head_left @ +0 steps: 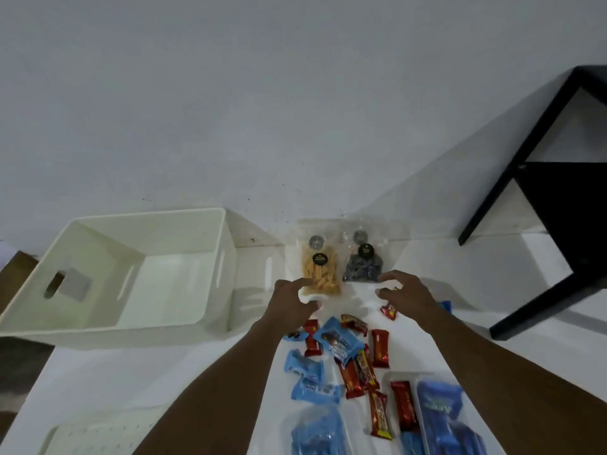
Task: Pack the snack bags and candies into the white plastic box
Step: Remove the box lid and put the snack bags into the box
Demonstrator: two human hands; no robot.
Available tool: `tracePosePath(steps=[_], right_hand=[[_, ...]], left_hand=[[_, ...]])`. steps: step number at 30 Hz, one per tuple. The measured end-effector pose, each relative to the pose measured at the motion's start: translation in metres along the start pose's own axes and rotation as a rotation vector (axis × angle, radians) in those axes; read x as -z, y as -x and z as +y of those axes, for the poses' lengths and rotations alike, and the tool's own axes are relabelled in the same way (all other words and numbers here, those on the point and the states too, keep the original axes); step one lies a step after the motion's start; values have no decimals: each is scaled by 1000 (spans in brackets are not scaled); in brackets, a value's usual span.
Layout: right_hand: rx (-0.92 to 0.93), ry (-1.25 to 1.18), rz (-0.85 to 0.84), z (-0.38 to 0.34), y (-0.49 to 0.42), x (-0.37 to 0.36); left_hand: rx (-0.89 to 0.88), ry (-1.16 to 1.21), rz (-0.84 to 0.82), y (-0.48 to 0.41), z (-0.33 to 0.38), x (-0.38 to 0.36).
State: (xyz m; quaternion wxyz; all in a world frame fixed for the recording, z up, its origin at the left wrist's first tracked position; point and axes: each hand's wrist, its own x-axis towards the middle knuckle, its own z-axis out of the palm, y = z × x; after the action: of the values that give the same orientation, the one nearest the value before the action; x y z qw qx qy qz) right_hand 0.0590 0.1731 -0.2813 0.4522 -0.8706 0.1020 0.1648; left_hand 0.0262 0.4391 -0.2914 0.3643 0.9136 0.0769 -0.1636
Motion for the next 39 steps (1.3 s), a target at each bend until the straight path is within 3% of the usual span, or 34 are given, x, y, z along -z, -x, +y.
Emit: tracePosePath(steps=[9,19,30,39], right_hand=[[-19,-180,-96,15,-107,-15],[29,-138,-40,15,-83,-22],[312,-85,-31,-86,8,13],[520,12,-134,-202,62,-77]], left_hand=[[27,79,-27,-93,-7,-33],[-11,-12,80,-73,-9,-37],[-118,7,390,37,14,72],[-22,-12,597,114,-66,204]])
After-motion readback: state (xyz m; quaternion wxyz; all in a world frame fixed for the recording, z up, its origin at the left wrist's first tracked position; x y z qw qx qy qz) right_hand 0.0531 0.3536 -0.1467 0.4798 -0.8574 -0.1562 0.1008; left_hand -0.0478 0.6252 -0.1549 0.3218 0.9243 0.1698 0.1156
